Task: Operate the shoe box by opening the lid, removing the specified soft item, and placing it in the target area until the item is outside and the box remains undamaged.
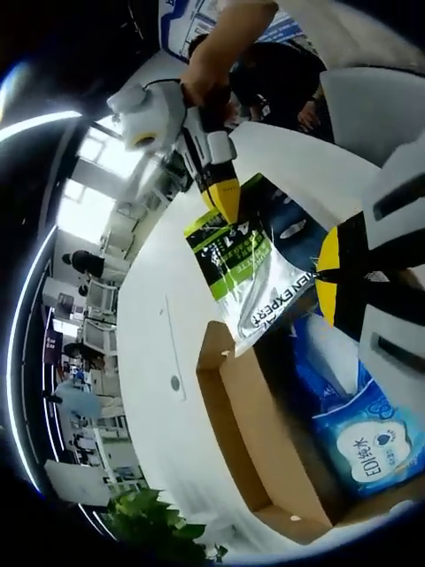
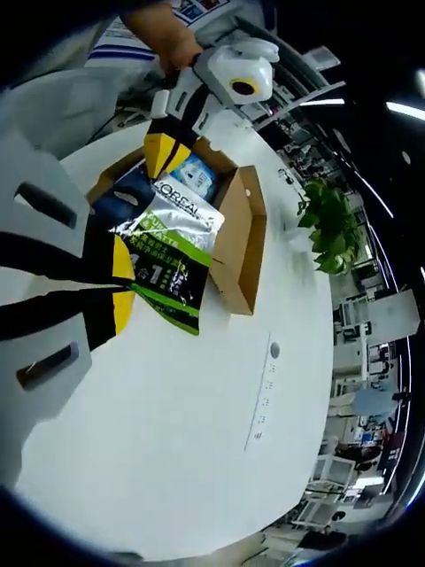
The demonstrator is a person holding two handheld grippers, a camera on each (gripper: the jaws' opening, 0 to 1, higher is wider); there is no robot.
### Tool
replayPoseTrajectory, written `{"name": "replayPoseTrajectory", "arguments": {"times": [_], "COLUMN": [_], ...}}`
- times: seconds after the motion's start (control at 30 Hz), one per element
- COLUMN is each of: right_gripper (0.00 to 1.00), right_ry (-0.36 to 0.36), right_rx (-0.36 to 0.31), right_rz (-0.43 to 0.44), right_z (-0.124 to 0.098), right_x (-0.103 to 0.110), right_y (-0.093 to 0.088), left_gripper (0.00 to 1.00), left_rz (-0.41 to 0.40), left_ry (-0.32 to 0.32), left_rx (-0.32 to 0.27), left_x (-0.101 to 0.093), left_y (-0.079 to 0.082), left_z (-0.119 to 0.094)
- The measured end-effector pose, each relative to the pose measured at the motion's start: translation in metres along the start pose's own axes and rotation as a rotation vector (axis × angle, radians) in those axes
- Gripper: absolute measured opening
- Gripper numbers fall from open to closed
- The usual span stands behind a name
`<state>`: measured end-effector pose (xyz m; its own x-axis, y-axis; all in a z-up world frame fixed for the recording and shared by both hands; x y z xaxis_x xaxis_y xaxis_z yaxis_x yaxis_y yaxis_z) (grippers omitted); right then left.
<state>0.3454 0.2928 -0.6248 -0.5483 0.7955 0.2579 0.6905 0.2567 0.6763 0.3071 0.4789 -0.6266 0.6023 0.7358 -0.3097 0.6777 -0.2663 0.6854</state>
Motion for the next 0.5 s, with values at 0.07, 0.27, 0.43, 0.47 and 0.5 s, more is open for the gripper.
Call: {"name": "replayPoseTrajectory", "arguments": {"times": [0.07, 0.27, 0.43, 0.47, 0.5], "right_gripper": [0.00, 0.00, 0.00, 0.00, 0.00], "right_ry": [-0.004, -0.020, -0.035, -0.040, -0.042], "right_rx": [0.004, 0.012, 0.019, 0.020, 0.022], "right_rz": [0.002, 0.007, 0.016, 0.018, 0.019], "right_z": [-0.001, -0.003, -0.005, -0.005, -0.005], "right_x": [-0.005, -0.017, -0.026, -0.029, -0.030], "right_y": [-0.002, -0.006, -0.012, -0.013, -0.014], "left_gripper": [0.00, 0.00, 0.00, 0.00, 0.00], "left_rz": [0.003, 0.008, 0.016, 0.017, 0.017], "left_ry": [-0.007, -0.023, -0.036, -0.039, -0.041], "left_rx": [0.005, 0.015, 0.030, 0.033, 0.035], "left_x": [-0.002, -0.010, -0.013, -0.016, -0.017], "left_y": [0.001, 0.002, 0.003, 0.003, 0.004], "left_z": [0.004, 0.016, 0.027, 0.029, 0.031]}}
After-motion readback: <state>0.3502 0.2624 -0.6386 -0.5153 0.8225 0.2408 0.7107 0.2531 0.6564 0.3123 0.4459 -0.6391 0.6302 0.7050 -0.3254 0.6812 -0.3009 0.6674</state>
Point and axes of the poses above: the point that each gripper's makers call its tool centre point, and the gripper's own axes: z roughly forward along the fingers, x roughly to its left, y roughly out of its top, the point moved 7 cm from there along -z, roughly backward along the fingers, and after that the axes turned 1 degree about -y, right-handed, at the moved point
